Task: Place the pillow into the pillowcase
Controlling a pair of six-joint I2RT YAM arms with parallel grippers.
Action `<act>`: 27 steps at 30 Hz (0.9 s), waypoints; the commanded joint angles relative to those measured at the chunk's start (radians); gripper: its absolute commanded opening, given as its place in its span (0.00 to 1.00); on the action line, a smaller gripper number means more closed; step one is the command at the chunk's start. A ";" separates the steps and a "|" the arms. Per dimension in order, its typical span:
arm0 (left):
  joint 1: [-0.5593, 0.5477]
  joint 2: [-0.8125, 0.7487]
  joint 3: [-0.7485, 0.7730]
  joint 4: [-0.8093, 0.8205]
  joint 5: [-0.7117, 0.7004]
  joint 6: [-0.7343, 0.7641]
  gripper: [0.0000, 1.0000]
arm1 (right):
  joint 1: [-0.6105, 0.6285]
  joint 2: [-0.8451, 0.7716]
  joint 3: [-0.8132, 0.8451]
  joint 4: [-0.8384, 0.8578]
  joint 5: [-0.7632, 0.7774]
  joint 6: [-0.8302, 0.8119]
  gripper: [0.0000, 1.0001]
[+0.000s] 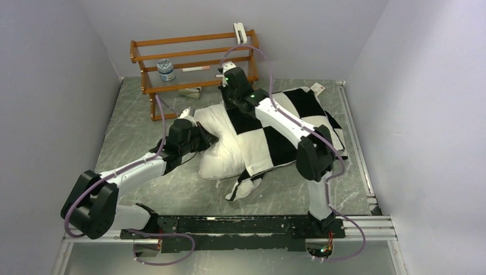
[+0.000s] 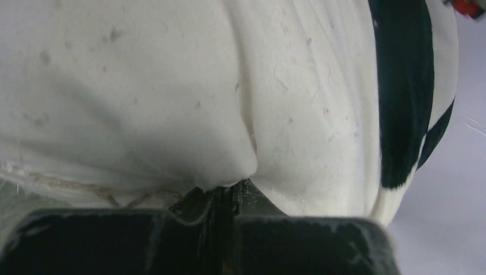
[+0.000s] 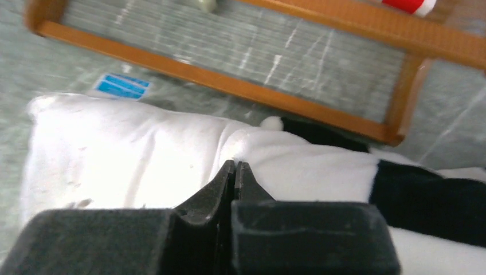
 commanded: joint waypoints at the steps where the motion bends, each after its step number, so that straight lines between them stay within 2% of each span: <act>1: -0.030 0.075 0.085 0.161 0.081 -0.022 0.05 | 0.007 -0.162 -0.180 0.302 -0.311 0.243 0.00; 7: -0.052 0.146 0.103 0.221 0.103 -0.069 0.05 | 0.007 -0.219 -0.436 0.552 -0.293 0.353 0.00; 10: -0.054 0.156 0.081 0.240 0.120 -0.098 0.05 | 0.002 -0.201 -0.449 0.521 -0.247 0.325 0.02; 13: -0.047 0.123 0.075 0.189 0.109 -0.090 0.07 | 0.001 -0.211 -0.386 0.329 -0.168 0.290 0.26; 16: -0.015 0.076 0.082 0.080 0.103 -0.062 0.24 | 0.004 -0.305 -0.395 0.207 -0.078 0.275 0.48; 19: 0.040 0.032 0.079 -0.030 0.126 -0.044 0.44 | 0.012 -0.411 -0.465 0.155 -0.033 0.277 0.58; 22: 0.123 -0.005 0.078 -0.139 0.185 -0.025 0.54 | 0.036 -0.501 -0.529 0.108 0.011 0.278 0.72; 27: 0.207 -0.095 0.127 -0.313 0.162 0.053 0.67 | 0.150 -0.584 -0.579 0.022 0.189 0.252 0.86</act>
